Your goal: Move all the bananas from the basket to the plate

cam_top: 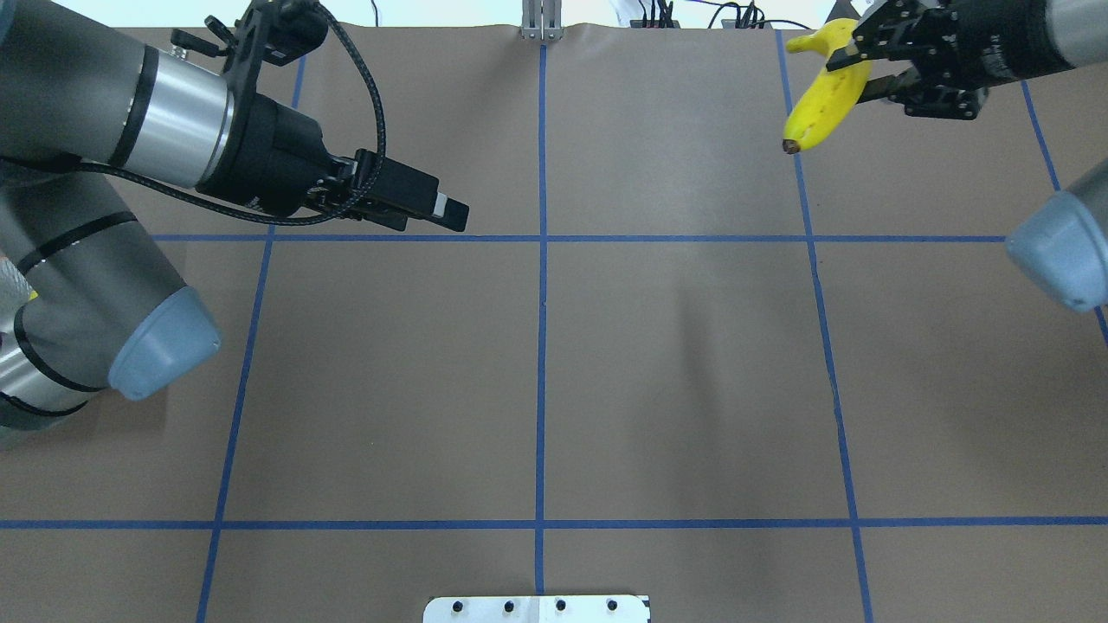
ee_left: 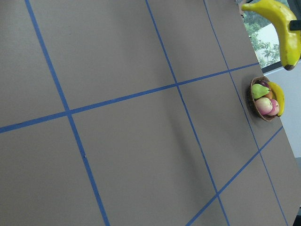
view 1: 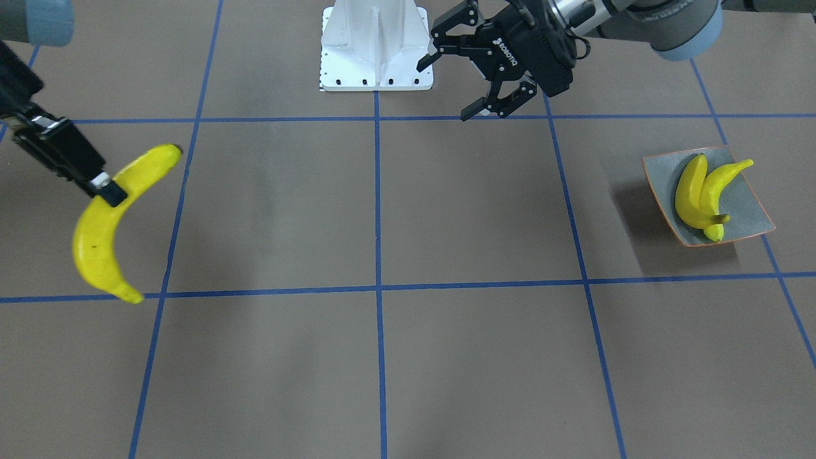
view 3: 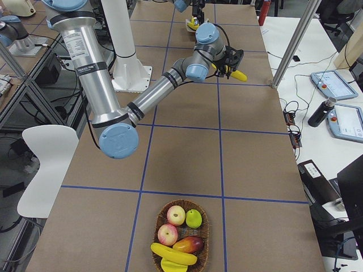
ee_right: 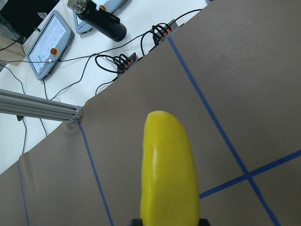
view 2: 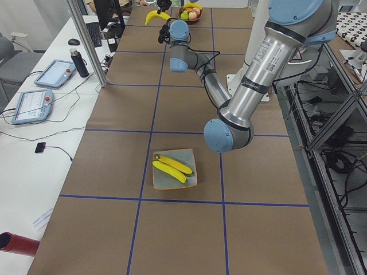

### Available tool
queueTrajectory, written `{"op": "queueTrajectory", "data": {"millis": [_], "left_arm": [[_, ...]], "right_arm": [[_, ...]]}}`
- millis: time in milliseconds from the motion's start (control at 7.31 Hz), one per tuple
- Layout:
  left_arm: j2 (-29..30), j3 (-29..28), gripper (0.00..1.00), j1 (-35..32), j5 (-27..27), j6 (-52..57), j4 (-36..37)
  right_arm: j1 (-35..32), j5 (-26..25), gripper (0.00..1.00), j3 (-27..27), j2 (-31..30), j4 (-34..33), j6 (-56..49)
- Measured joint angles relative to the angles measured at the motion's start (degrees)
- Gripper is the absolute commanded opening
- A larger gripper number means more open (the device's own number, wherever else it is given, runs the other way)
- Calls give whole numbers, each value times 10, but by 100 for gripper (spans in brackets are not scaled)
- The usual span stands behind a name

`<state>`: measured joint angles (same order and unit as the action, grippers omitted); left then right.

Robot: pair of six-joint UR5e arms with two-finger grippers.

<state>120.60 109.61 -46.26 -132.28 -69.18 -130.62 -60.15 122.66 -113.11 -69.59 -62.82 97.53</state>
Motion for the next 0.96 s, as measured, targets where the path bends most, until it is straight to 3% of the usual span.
{"op": "queueTrajectory", "data": {"millis": [547,958], "left_arm": [[5,-1,100,22,20,-8,-1],[4,-2,100,32,21,-8,-1]], "right_arm": [[184,-176,0,-14,72,-9,87],[250,-247,0,-15,121,-48,101]]}}
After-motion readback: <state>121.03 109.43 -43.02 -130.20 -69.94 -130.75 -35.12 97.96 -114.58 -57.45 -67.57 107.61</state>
